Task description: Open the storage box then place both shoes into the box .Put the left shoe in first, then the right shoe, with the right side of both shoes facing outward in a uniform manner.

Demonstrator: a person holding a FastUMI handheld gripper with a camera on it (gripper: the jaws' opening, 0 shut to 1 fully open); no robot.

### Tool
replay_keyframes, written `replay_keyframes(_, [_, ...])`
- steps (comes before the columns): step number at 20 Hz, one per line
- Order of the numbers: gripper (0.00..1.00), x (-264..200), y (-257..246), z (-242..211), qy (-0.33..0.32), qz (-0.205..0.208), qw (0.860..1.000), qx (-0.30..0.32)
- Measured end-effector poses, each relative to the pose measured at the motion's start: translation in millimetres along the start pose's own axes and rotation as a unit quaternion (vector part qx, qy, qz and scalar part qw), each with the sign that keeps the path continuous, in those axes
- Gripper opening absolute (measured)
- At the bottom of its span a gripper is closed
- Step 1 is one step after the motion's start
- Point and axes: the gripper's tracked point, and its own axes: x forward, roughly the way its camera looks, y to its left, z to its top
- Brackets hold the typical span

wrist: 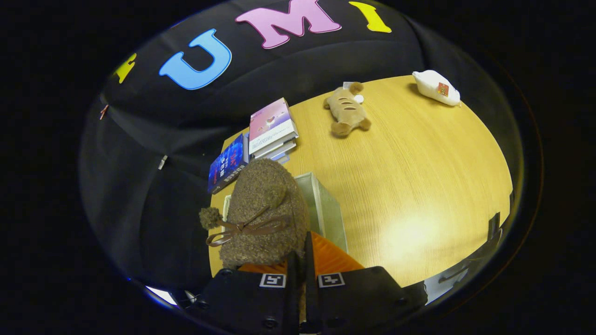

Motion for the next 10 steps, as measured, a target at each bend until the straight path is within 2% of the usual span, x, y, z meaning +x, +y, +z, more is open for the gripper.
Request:
replay_keyframes(6, [0.14,21.5,2.7,-26.8,0.024,-0.015,0.999,-0.016])
replay_keyframes(8, [0.23,17.6,8.0,-33.9,0.029,-0.007,0.999,-0.019])
replay_keyframes(9, [0.32,13.9,11.4,-37.0,0.029,0.003,0.999,-0.019])
replay_keyframes(10, [0.47,6.6,20.5,-34.6,0.023,0.021,0.999,-0.019])
